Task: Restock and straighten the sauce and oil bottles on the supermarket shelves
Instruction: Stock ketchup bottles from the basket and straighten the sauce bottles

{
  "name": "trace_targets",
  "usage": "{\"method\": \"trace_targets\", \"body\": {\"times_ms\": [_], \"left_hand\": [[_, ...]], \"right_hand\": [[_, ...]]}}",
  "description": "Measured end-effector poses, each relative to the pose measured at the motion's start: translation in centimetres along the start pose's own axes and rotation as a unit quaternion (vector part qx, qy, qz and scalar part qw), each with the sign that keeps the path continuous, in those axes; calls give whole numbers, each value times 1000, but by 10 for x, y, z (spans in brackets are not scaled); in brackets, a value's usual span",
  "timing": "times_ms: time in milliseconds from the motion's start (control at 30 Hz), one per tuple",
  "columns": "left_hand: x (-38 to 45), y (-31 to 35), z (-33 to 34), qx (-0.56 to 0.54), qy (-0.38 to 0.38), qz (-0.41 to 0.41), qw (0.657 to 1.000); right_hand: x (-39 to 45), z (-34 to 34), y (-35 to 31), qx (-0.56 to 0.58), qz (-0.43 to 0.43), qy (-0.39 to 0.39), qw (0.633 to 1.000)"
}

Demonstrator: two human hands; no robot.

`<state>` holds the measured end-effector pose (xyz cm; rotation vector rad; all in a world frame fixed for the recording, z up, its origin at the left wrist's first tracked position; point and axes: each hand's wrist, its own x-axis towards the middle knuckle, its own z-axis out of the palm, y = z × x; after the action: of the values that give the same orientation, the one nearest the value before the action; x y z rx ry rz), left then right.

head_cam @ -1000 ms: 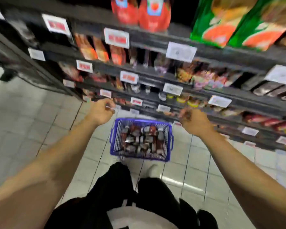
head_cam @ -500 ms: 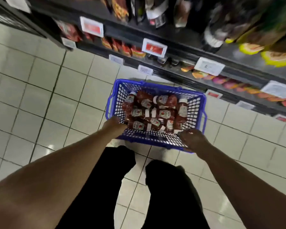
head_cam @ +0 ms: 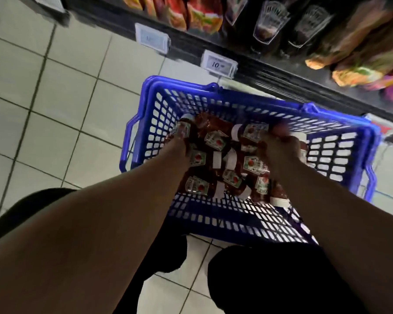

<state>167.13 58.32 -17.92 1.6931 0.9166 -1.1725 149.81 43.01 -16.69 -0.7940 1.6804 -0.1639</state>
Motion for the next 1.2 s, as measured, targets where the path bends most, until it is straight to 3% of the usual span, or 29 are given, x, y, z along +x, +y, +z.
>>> {"method": "trace_targets", "body": {"times_ms": [100, 200, 300, 433, 533, 600, 667, 700, 767, 867, 933, 1067, 1200], "left_hand": [[-24, 2, -12, -51, 14, -10, 999], [-81, -1, -33, -116, -6, 24, 993], [-165, 0, -61, -59, -46, 113, 991], [-303, 21, -106, -3, -166, 196, 966], [-406, 53, -127, 31, -286, 248, 925], [-472, 80, -135, 24, -371, 278, 886], [-536, 106, -134, -28, -408, 292, 865], [-568, 119, -133, -56, -420, 292, 857], [-631, 144, -127, -111, -474, 274, 829], [-727, 179, -118, -107, -600, 236, 757], [-787, 196, -114, -85, -604, 279, 742], [-894, 216, -102, -22, -572, 441, 692], [-975, 246, -85, -15, -578, 528, 621]], "right_hand": [[-33, -17, 1, -37, -33, 35, 998], [-84, -50, -12, -9, -15, -9, 1000], [-157, -90, -43, 19, -23, -86, 996], [-271, -147, -107, 62, -60, -149, 985], [-356, -181, -170, 66, -127, -209, 967], [-410, -202, -213, 112, -134, -237, 956], [-463, -218, -255, 179, -108, -285, 936], [-483, -229, -273, 216, -103, -303, 923], [-532, -243, -310, 236, -183, -299, 906], [-612, -268, -365, 267, -231, -332, 875], [-654, -284, -397, 275, -275, -329, 861], [-719, -316, -454, 273, -345, -296, 848], [-764, -346, -503, 261, -386, -290, 836]]}}
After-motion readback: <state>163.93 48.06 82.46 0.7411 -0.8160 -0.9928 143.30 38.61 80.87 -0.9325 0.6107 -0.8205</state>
